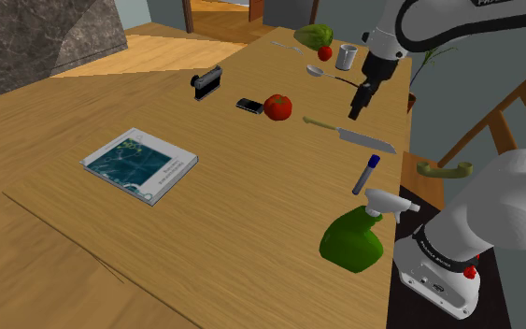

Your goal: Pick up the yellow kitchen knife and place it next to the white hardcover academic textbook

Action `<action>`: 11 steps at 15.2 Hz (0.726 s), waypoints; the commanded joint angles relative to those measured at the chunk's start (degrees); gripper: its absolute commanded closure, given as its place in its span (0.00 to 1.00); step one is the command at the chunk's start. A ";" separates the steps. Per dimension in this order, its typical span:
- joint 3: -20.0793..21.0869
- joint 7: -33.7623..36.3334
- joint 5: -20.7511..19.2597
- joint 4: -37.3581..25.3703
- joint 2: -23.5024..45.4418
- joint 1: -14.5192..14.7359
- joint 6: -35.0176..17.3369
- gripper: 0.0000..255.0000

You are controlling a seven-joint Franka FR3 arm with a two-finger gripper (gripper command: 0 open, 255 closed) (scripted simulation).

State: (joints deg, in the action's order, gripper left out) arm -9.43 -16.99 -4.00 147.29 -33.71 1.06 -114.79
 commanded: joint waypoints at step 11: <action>-7.41 -14.81 -2.42 3.02 15.66 0.45 -16.90 0.00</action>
State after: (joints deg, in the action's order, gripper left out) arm -16.71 -31.64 -6.52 150.02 -18.85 1.41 -130.59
